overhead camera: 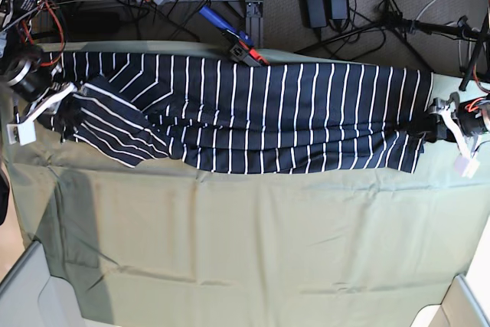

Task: Fold the T-shirt properly
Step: 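Hold the band ends with both grippers and pull them apart to straighten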

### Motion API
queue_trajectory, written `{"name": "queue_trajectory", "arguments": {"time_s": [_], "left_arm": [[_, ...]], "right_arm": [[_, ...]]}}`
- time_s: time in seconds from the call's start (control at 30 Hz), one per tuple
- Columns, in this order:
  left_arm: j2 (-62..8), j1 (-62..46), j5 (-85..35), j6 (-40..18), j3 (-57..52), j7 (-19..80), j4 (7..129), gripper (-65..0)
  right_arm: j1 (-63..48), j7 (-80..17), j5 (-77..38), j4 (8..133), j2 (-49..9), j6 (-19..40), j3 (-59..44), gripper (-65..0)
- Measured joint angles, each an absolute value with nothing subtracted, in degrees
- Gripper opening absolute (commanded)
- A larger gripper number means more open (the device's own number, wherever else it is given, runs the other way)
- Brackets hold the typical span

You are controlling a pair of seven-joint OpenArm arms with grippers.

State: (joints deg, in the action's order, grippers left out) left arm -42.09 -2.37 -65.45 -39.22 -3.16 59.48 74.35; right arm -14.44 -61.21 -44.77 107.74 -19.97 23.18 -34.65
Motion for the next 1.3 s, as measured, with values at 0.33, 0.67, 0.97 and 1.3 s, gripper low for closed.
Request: {"name": "queue_trajectory", "arguments": {"time_s": [0.33,0.67,0.97,1.3], "left_arm": [[-43.94,-2.9,-65.89,-39.2,-3.16,59.55,74.35,-34.4],[-43.83,-4.62,-61.34,-39.22,-3.16,54.96,74.35,-26.0],[-40.4,-4.43,-56.62,-39.22,-3.16,50.46,74.35,-26.0],[-37.06,-4.12,-52.9,-38.87,-3.57,48.99,74.37,-26.1]], "right_arm": [[-19.14,-61.36,-44.58,107.79,-19.99,23.18,-34.65,-65.0],[-21.56,-60.86,-40.36,107.63,-19.99,23.18,-34.65,-40.2],[-21.41,-57.69,-39.55,107.61,-19.92,23.18,-34.65,-22.6],[-21.43,-57.67,-39.55,107.61,-19.94,23.18,-34.65,-22.6]]}}
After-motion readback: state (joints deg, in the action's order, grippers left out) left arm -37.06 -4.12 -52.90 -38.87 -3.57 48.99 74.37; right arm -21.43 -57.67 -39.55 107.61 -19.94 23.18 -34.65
